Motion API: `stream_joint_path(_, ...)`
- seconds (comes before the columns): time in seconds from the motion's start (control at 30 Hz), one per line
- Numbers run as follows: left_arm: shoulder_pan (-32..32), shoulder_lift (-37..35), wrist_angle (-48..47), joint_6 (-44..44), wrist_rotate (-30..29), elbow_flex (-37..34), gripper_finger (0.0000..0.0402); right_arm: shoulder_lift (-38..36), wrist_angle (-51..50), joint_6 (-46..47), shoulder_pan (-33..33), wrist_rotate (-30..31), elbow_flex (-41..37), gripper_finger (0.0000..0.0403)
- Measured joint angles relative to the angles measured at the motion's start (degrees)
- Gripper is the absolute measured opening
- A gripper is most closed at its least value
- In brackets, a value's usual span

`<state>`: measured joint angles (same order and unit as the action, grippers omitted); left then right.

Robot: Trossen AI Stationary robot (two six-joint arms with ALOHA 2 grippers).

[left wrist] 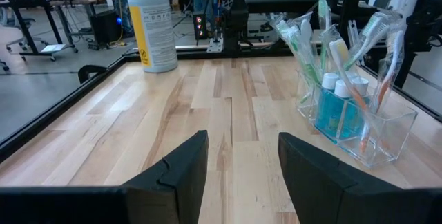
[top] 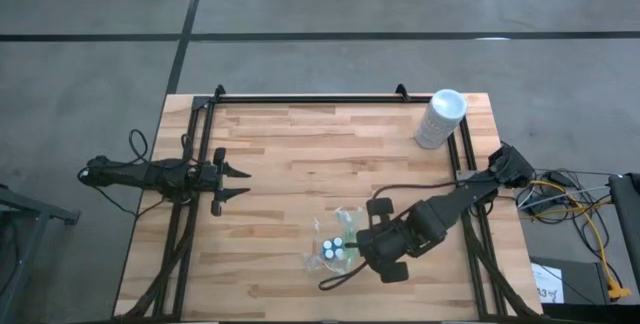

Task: Pick & Place toothbrushing station
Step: Put the green toothbrush into the transparent organizer, then return to Home Position

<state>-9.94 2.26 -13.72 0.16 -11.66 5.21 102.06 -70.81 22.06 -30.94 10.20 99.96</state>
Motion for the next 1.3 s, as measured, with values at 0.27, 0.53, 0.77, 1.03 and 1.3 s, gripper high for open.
stream_joint_path(0.27, 0.0, 0.0, 0.0, 0.0, 0.0, 0.0, 0.0181, 1.8, 1.9, 0.0, 0.1, -0.2, 0.0, 0.0008)
stream_joint_path(0.53, 0.0, 0.0, 0.0, 0.0, 0.0, 0.0, 0.0181, 2.0, 4.0, 0.5, 0.2, 0.2, 0.0, 0.0008)
stream_joint_path(0.77, 0.0, 0.0, 0.0, 0.0, 0.0, 0.0, 0.0181, 1.6, 5.2, -0.2, 0.3, 1.6, 0.0, 0.0010)
stream_joint_path(1.03, 0.0, 0.0, 0.0, 0.0, 0.0, 0.0, 0.0181, 0.9, 6.7, -0.3, 0.2, 2.4, 0.0, 0.0042)
stream_joint_path(1.3, 0.0, 0.0, 0.0, 0.0, 0.0, 0.0, 0.0181, -0.8, 10.1, -0.3, 0.2, 7.6, 0.0, 0.0073)
